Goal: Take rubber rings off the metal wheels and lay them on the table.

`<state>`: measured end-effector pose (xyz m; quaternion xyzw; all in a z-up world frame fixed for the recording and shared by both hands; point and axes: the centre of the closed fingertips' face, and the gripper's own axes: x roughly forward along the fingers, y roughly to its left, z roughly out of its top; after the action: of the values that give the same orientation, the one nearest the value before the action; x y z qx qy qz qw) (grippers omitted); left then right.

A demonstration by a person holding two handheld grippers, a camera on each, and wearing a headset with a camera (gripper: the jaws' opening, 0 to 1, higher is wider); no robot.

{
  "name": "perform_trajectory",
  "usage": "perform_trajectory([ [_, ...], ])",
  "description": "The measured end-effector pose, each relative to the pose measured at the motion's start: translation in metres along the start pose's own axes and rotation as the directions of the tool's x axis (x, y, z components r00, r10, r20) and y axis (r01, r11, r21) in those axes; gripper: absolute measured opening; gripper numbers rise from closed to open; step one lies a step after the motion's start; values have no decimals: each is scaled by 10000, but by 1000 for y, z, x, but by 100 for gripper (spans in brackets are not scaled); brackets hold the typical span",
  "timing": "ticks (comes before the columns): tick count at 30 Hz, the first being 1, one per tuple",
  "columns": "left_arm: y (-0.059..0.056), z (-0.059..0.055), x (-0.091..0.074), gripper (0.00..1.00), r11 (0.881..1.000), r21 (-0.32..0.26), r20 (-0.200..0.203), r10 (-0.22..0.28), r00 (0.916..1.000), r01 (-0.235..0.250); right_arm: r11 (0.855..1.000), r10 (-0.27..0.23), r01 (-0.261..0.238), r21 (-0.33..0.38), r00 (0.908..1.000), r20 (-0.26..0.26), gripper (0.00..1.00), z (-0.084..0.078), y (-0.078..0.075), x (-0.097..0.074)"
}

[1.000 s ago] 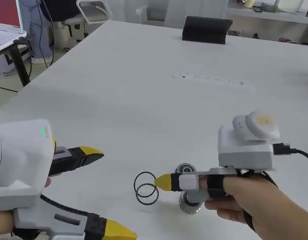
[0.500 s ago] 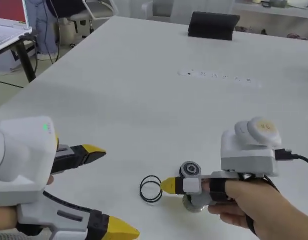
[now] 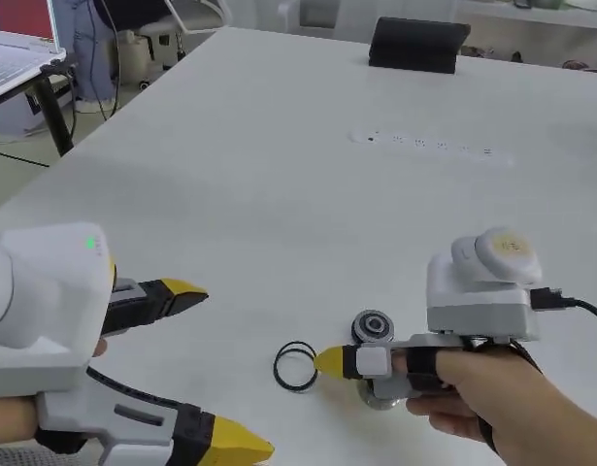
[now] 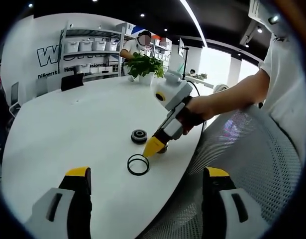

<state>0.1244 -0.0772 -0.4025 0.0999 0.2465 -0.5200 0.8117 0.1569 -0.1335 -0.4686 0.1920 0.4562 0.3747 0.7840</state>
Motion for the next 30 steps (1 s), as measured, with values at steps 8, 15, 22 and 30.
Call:
perform_trajectory([
  [8, 0, -3, 1, 91, 10000, 29, -143, -35, 9999, 36, 9941, -305, 292, -1043, 9995, -117, 0, 0, 0, 1],
  [15, -1, -4, 1, 91, 10000, -10, -159, -50, 9999, 50, 9534, -845, 621, -2952, 9944, -638, 1, -8, 2, 6],
  [22, -1, -5, 1, 91, 10000, 3, -227, -99, 9997, 99, 9020, -1331, 788, -4245, 9861, -997, 2, -14, 3, 8],
  [30, -2, -6, 2, 91, 9999, 8, -266, -142, 9995, 142, 8900, -1450, 852, -4479, 9843, -1007, 4, -12, 0, 7],
])
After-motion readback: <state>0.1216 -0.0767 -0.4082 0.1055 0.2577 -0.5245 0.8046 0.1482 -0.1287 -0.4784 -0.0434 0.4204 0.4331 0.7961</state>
